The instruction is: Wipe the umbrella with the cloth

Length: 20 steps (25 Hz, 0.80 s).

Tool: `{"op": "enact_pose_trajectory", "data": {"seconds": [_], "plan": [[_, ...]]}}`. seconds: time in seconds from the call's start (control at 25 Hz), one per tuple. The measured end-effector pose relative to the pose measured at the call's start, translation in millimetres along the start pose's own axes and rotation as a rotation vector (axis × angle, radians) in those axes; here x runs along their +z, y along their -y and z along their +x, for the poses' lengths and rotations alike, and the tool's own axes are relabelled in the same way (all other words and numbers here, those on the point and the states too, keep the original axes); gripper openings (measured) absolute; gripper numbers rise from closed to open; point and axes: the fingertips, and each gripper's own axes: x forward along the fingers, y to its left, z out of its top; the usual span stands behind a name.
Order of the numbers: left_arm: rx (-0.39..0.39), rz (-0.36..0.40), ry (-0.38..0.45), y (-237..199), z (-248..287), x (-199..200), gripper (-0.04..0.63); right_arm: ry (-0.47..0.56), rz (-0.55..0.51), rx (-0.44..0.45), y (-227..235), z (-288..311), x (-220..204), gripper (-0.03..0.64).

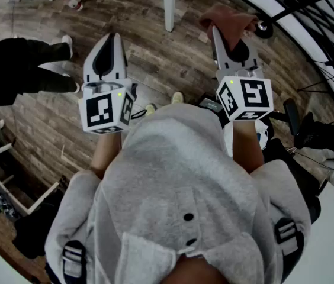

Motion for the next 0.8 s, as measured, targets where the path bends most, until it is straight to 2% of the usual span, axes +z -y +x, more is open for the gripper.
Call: {"op": "enact_pose_trajectory", "data": {"seconds": [0.4,0.8], "plan": [[-0.026,0.034,-0.023,34.0,21.7,2.4,0.012,0.022,0.025,0.028,34.2,-4.1,-1.4,0.078],[0.016,0.067,-0.024,36.7,24.2,7.0,0.012,0.038,0.078,0.042,47.8,1.4,-2.2,0.078]]}}
